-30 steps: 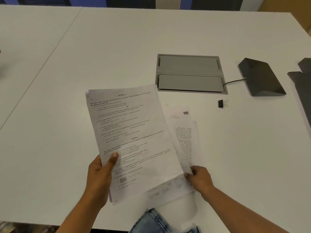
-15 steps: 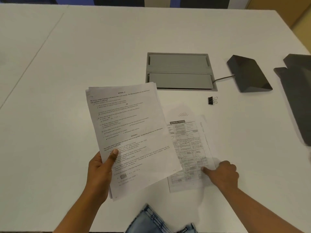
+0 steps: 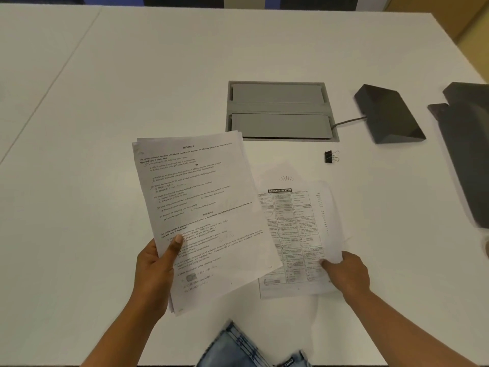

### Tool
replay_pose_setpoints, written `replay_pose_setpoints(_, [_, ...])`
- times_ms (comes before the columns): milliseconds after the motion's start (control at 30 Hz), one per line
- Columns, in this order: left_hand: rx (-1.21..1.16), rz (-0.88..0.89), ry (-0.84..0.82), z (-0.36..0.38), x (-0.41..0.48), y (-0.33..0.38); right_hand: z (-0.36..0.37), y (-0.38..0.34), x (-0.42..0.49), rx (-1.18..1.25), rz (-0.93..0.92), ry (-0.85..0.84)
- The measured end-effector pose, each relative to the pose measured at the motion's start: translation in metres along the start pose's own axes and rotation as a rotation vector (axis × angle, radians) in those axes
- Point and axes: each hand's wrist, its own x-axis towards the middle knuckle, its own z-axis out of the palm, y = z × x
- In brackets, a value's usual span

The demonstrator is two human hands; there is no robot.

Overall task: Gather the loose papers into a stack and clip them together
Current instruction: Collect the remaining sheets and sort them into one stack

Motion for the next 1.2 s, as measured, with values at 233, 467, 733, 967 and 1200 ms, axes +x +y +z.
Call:
replay_pose_setpoints(233, [0.003, -0.010, -0.027, 0.000, -0.001, -0.001, -0.027, 0.001, -0.015, 0.260, -0.179, -0.049])
replay_pose_setpoints(467, [-0.022, -0.046, -0.089, 0.010, -0.005, -0.001, -0.043, -0.010, -0.034, 0.621, -0.186, -0.121])
replay_pose_setpoints(733, [-0.058, -0.053, -0.095, 0.014, -0.006, 0.006, -0.064, -0.033, -0.044, 0.875, -0.214, -0.026])
replay_pose_setpoints(967, [-0.051, -0.049, -0.061, 0.010, -0.006, 0.004, -0.088, -0.050, -0.053, 0.971, -0.275, -0.088])
replay_pose_setpoints(1200, [-0.072, -0.046, -0.148, 0.026, -0.014, 0.004, -0.054, -0.069, -0.082, 0.916, -0.346, -0.292])
